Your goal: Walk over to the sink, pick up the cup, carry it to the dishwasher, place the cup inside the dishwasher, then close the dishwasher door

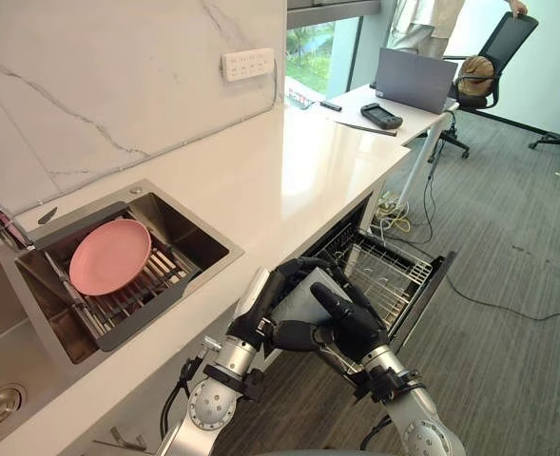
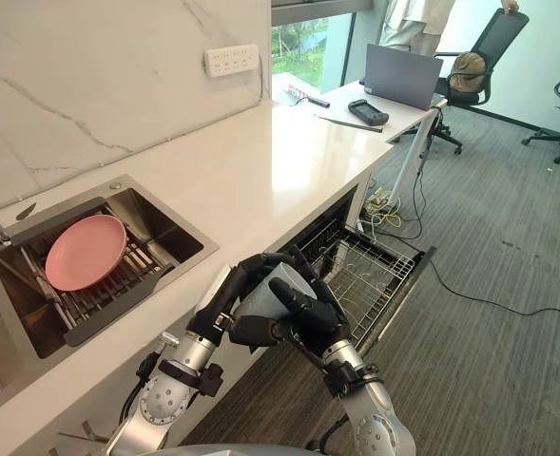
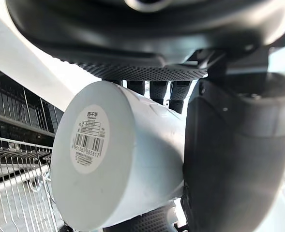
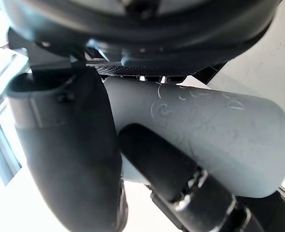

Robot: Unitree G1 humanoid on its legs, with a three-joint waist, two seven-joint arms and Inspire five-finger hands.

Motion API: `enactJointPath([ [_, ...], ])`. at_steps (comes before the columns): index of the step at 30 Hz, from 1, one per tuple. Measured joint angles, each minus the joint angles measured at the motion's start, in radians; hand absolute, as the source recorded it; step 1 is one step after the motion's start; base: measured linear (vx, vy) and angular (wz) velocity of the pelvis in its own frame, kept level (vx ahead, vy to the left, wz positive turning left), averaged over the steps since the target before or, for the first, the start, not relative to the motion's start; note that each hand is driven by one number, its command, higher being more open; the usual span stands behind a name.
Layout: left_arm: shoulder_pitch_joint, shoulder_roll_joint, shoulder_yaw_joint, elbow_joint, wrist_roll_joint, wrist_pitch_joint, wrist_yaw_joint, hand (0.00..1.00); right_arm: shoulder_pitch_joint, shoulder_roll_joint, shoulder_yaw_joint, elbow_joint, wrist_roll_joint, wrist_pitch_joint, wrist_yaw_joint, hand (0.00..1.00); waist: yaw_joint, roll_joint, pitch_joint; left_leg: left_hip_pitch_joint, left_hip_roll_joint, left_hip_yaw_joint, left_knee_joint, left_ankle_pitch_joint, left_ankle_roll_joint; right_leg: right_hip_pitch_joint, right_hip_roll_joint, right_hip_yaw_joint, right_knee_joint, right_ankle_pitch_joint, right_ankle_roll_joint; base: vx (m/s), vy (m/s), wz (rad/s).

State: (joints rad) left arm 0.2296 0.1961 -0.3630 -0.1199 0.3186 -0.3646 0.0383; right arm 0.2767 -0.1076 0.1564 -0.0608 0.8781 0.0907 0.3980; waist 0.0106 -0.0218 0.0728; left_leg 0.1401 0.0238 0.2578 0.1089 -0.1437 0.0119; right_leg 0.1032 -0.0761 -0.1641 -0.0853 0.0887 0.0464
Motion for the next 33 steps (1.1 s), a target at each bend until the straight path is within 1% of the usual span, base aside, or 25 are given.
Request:
enactJointPath([
  [7,-0.003,0.021,-0.003,0.000,0.097,-0.013,0.046,0.00,0.000,-0.011,-0.002,0.005,-0.006,0.029,0.000,1.00,-0.001,0.001,-0.001,-0.001,-0.002,-0.001,0.000,0.000,0.000,0.000,0.000,0.000,0.000,0.000,0.000,0.00,0.000,0.00],
  [8,-0.006,0.025,-0.003,0.000,0.112,-0.015,0.051,0.00,0.000,-0.014,-0.003,0.005,-0.009,0.033,0.000,0.00,-0.001,0.001,-0.001,-0.001,-0.002,-0.001,0.000,0.001,0.001,0.000,0.000,-0.001,0.000,0.000,0.000,0.00,0.000,0.00],
  [13,-0.007,0.035,-0.005,0.001,0.147,-0.020,0.079,0.00,0.000,-0.020,-0.003,0.005,-0.020,0.041,0.001,0.00,0.000,0.002,-0.002,-0.002,-0.003,-0.003,-0.001,0.004,0.002,-0.001,-0.001,-0.002,0.000,0.001,0.001,0.00,0.000,0.00],
  [18,-0.006,0.033,-0.007,0.003,0.153,-0.029,0.110,0.00,-0.019,-0.019,-0.026,0.013,-0.081,0.042,0.001,0.00,-0.001,0.002,-0.002,-0.002,-0.004,-0.005,-0.004,0.008,0.003,-0.001,-0.004,-0.004,-0.001,0.002,0.002,0.00,0.000,0.00],
  [21,-0.006,0.032,-0.005,0.003,0.153,-0.042,0.131,0.00,-0.032,-0.017,-0.026,0.013,-0.078,0.045,0.006,0.00,-0.001,0.003,-0.003,-0.001,-0.004,-0.005,-0.007,0.010,0.004,-0.001,-0.004,-0.004,-0.001,0.002,0.002,0.00,0.000,0.00],
  [27,-0.006,0.031,0.006,0.003,0.154,-0.061,0.139,0.00,-0.036,-0.005,-0.031,0.013,-0.079,0.045,0.018,0.00,0.000,0.005,-0.015,0.001,-0.006,-0.006,-0.017,0.016,0.004,-0.001,-0.004,-0.006,-0.001,0.003,0.002,0.00,0.000,0.00],
  [28,-0.006,0.031,0.011,0.003,0.157,-0.068,0.142,1.00,-0.038,-0.001,-0.032,0.013,-0.079,0.045,0.020,0.00,0.001,0.005,-0.016,0.001,-0.006,-0.007,-0.018,0.016,0.004,-0.001,-0.004,-0.006,-0.001,0.003,0.002,0.00,0.000,0.00],
  [33,-0.006,0.024,0.016,-0.010,0.171,-0.088,0.157,1.00,-0.049,0.016,-0.041,0.012,-0.079,0.045,0.034,0.00,0.001,0.005,-0.016,0.001,-0.005,-0.007,-0.019,0.016,0.004,-0.001,-0.004,-0.008,-0.001,0.003,0.002,0.00,0.000,0.00],
])
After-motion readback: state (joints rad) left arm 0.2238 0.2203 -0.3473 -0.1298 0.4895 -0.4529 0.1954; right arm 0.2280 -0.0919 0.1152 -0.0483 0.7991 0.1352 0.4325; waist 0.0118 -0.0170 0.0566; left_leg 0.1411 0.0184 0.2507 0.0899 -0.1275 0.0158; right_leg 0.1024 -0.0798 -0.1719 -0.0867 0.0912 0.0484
